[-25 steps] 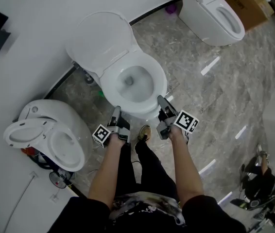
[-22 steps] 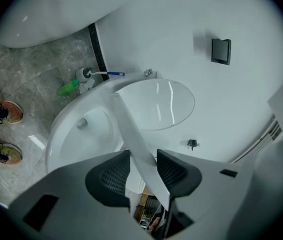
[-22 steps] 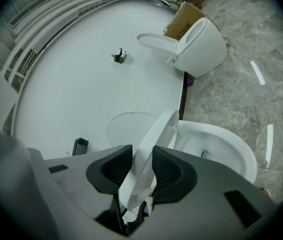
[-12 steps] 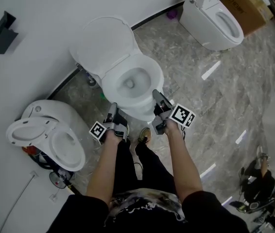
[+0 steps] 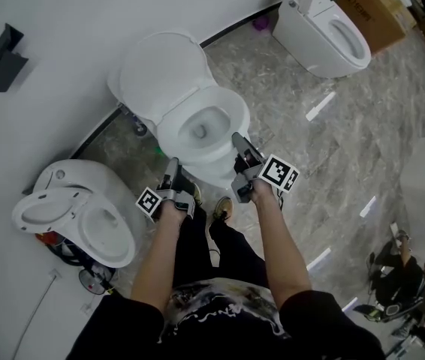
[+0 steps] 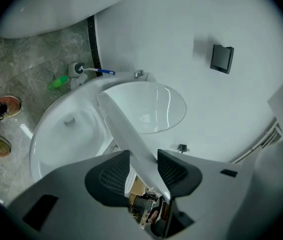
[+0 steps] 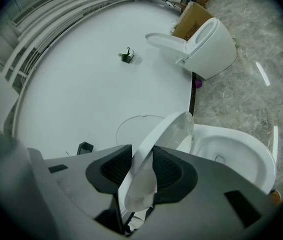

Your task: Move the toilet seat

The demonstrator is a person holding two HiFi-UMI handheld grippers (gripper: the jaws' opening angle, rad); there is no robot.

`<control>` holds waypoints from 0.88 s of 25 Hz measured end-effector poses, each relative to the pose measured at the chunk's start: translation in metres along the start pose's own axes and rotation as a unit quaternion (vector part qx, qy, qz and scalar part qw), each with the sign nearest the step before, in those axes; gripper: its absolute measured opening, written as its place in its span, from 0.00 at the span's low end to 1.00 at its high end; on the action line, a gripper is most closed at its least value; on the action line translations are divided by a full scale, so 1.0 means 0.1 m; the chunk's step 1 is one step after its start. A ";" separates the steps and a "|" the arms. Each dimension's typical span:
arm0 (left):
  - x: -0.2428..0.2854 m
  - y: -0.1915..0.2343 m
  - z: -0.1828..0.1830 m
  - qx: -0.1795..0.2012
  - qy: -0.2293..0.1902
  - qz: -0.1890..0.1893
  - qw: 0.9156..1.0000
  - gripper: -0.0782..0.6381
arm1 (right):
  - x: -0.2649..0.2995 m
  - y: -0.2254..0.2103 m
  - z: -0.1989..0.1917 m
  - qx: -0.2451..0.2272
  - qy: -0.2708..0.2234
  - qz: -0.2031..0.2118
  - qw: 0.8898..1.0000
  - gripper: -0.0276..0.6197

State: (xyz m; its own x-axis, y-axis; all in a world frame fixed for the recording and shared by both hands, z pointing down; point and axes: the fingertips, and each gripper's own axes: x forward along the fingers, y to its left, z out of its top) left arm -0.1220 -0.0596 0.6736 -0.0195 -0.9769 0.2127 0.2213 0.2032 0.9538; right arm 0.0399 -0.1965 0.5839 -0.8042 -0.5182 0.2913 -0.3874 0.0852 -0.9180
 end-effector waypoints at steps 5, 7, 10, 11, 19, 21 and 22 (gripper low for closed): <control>0.05 -0.11 0.06 -0.002 0.007 -0.011 1.000 0.37 | 0.09 0.12 0.04 -0.006 -0.006 -0.005 1.000 0.25; 0.06 -0.14 0.06 -0.004 0.006 -0.013 1.000 0.37 | 0.11 0.15 0.06 -0.006 -0.011 -0.006 1.000 0.25; 0.07 -0.18 0.11 -0.006 0.009 -0.013 1.000 0.37 | 0.17 0.21 0.06 -0.005 -0.018 -0.006 1.000 0.26; 0.06 -0.19 0.12 -0.005 0.012 -0.012 1.000 0.37 | 0.19 0.24 0.06 -0.004 -0.021 -0.007 1.000 0.26; 0.16 -0.44 0.27 0.009 0.003 -0.021 1.000 0.37 | 0.46 0.51 0.15 -0.009 -0.032 0.015 0.999 0.27; 0.19 -0.50 0.29 0.018 -0.007 -0.023 1.000 0.37 | 0.52 0.56 0.18 -0.013 -0.026 0.023 0.999 0.27; 0.19 -0.52 0.29 0.022 -0.012 -0.023 0.999 0.37 | 0.54 0.58 0.19 -0.014 -0.023 0.027 0.999 0.28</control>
State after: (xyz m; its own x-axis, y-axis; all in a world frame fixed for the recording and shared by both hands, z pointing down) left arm -0.1621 -0.0872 0.6340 -0.0518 -0.9837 0.1723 0.1771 0.1608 0.9710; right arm -0.0176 -0.2353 0.5414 -0.8030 -0.5506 0.2282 -0.3567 0.1373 -0.9241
